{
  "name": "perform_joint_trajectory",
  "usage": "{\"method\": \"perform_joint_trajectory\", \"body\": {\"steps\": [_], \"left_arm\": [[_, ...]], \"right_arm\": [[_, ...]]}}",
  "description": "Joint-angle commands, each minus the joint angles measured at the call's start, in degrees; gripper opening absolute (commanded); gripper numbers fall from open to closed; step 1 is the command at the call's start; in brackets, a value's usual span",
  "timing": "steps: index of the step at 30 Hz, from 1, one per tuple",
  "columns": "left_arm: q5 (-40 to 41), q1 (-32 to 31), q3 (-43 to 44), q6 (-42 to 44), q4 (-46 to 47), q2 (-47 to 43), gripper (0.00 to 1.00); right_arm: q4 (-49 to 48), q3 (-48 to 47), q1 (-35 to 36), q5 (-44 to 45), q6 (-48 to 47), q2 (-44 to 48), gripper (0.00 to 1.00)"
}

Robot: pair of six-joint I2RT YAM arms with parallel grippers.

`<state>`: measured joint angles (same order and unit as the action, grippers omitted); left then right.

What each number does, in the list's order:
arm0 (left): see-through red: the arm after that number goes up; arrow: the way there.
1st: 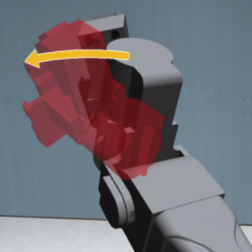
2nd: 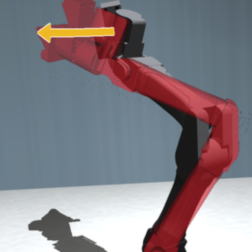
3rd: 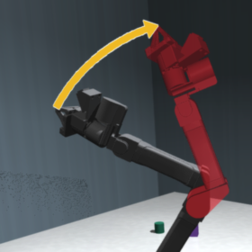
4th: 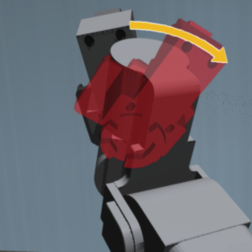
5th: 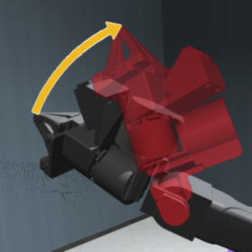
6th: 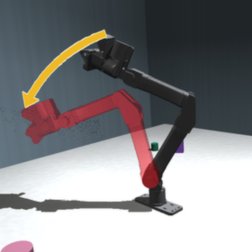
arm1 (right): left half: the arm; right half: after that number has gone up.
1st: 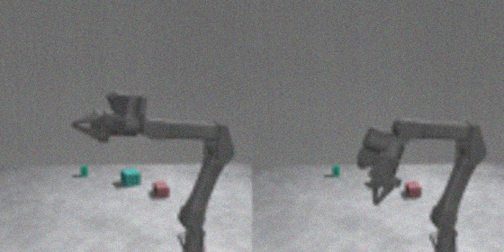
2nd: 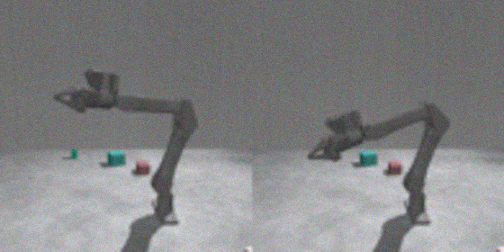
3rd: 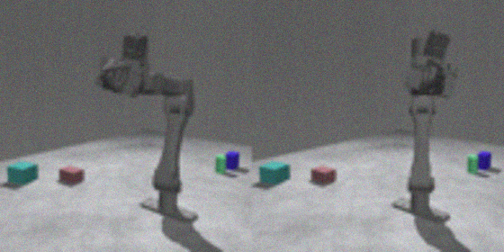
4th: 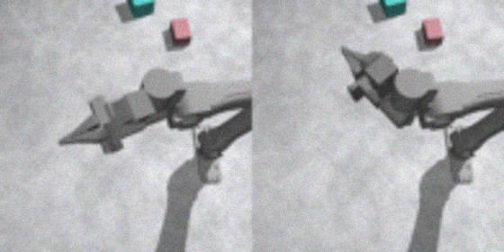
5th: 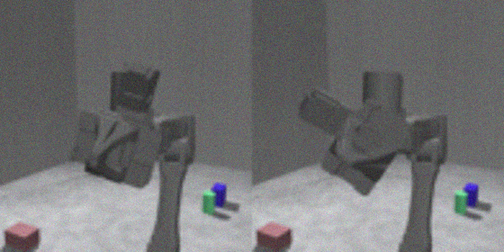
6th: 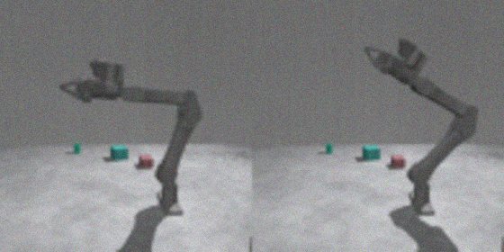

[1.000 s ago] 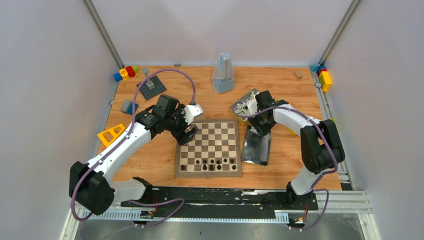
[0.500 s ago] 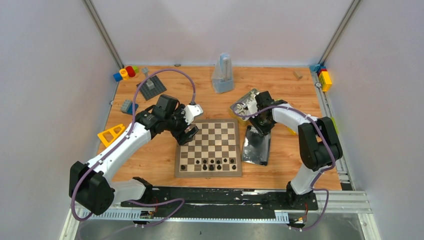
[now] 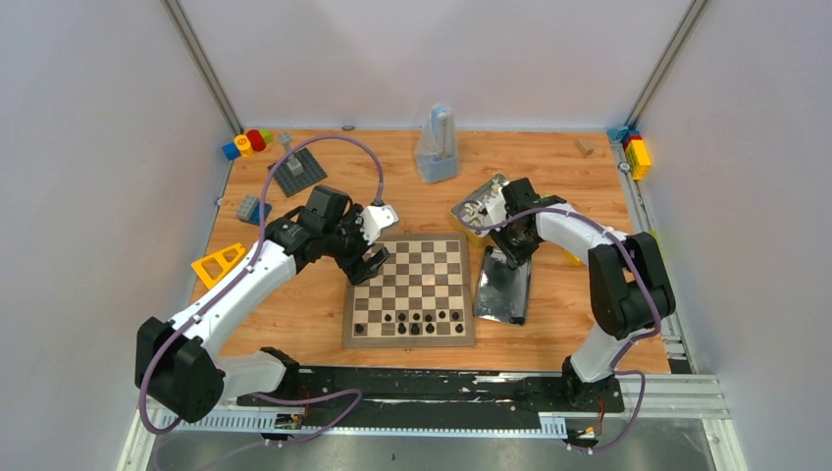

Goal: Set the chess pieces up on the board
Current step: Pick up the chess piece from the storage box, then place the chess piece on the chessboard.

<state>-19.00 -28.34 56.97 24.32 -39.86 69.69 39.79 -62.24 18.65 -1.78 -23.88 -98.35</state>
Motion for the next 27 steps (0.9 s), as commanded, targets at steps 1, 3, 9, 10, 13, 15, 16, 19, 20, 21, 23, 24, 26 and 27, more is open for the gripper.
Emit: {"method": "perform_joint_trajectory", "body": {"steps": [1, 3, 9, 10, 13, 15, 16, 19, 20, 21, 23, 24, 26, 27], "left_arm": [[-1.1, 0.3, 2.3, -1.1, 1.0, -2.0, 0.93], [-1.6, 0.3, 2.5, -1.8, 1.3, -2.0, 0.93], [-5.3, 0.3, 3.8, -5.1, 4.3, -1.2, 0.93], [-6.1, 0.3, 4.2, -5.7, 4.7, -0.9, 0.92], [-12.7, 0.3, 6.7, -8.9, 6.5, 0.8, 0.92], [-17.6, 0.3, 9.1, -11.5, 7.0, 2.8, 0.92], [-20.6, 0.3, 10.1, -12.5, 7.1, 3.6, 0.91], [-26.4, 0.3, 14.8, -18.2, 8.2, 8.4, 0.9], [-28.7, 0.3, 15.7, -20.6, 8.6, 9.2, 0.89], [-29.8, 0.3, 17.0, -21.9, 9.7, 10.9, 0.88], [-32.7, 0.3, 18.7, -25.9, 11.5, 13.4, 0.86], [-34.4, 0.3, 19.7, -28.6, 12.2, 14.3, 0.85], [-36.6, 0.2, 20.9, -32.3, 14.5, 17.4, 0.83], [-37.2, 0.2, 21.2, -33.4, 15.0, 18.1, 0.83]], "right_arm": [[1.3, -1.2, -0.3, -2.9, -0.8, 5.6, 0.09], [2.3, -0.9, -0.3, -5.0, -1.8, 8.1, 0.09], [4.6, -0.2, -0.3, -15.6, -4.3, 14.3, 0.06], [4.9, -0.3, -0.3, -19.5, -4.8, 15.4, 0.06], [4.9, -1.5, 0.3, -29.7, -5.6, 18.5, 0.06], [4.7, -3.1, 1.5, -34.2, -5.5, 19.7, 0.05], [4.5, -4.0, 2.2, -35.9, -5.2, 20.0, 0.05], [3.8, -6.5, 4.3, -40.2, -4.1, 19.9, 0.05], [3.6, -7.2, 4.8, -41.5, -3.6, 19.6, 0.05], [3.3, -7.9, 5.2, -42.6, -3.0, 19.3, 0.05], [2.6, -9.0, 6.1, -43.9, -1.9, 19.0, 0.04], [2.0, -9.3, 6.6, -43.9, -1.4, 19.0, 0.04], [1.1, -9.8, 7.7, -43.8, -0.6, 19.0, 0.04], [0.8, -10.0, 8.1, -43.7, -0.4, 19.0, 0.04]]}}
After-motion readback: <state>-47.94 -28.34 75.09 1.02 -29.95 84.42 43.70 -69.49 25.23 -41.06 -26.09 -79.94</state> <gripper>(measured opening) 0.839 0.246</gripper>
